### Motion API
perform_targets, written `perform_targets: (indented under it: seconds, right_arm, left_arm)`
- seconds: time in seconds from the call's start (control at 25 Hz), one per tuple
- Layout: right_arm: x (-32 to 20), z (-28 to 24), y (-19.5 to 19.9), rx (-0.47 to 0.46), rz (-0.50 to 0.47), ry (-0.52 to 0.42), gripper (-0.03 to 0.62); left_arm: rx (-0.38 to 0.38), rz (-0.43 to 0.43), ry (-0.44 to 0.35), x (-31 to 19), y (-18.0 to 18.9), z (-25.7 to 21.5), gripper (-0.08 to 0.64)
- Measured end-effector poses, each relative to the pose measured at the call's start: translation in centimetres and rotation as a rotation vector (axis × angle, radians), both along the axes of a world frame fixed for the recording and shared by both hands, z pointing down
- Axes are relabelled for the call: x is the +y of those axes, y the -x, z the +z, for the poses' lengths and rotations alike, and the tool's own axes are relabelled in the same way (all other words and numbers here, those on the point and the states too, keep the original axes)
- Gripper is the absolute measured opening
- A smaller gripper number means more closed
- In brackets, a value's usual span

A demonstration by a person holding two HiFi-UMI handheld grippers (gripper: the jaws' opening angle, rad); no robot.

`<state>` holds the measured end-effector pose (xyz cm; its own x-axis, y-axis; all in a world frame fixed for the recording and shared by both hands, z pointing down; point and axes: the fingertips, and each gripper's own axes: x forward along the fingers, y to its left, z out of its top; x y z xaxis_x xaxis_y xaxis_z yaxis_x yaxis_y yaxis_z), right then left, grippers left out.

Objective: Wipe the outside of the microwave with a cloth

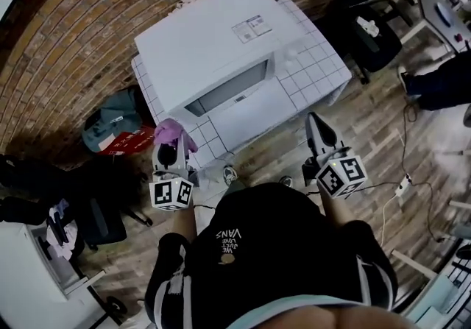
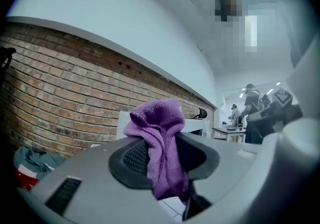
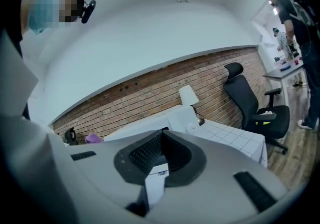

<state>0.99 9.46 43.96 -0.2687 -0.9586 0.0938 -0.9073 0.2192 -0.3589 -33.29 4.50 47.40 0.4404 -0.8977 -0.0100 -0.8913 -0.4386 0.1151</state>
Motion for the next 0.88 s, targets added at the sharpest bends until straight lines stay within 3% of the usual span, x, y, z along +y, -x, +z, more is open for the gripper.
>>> perform_targets:
  seconds: [0.4, 0.88]
  right_arm:
    - [5.5, -0.4, -11.9, 0.021, 0.011, -0.030, 0.003]
    - [5.0, 1.0, -22.1, 0.014, 0.110, -0.022, 0.003]
  left_arm:
    - [-0.013, 0.053, -0.044, 4.2, -14.1, -2.6, 0.140]
    - [0.047, 0.319, 0.013, 0.5, -32.4, -1.1, 0.140]
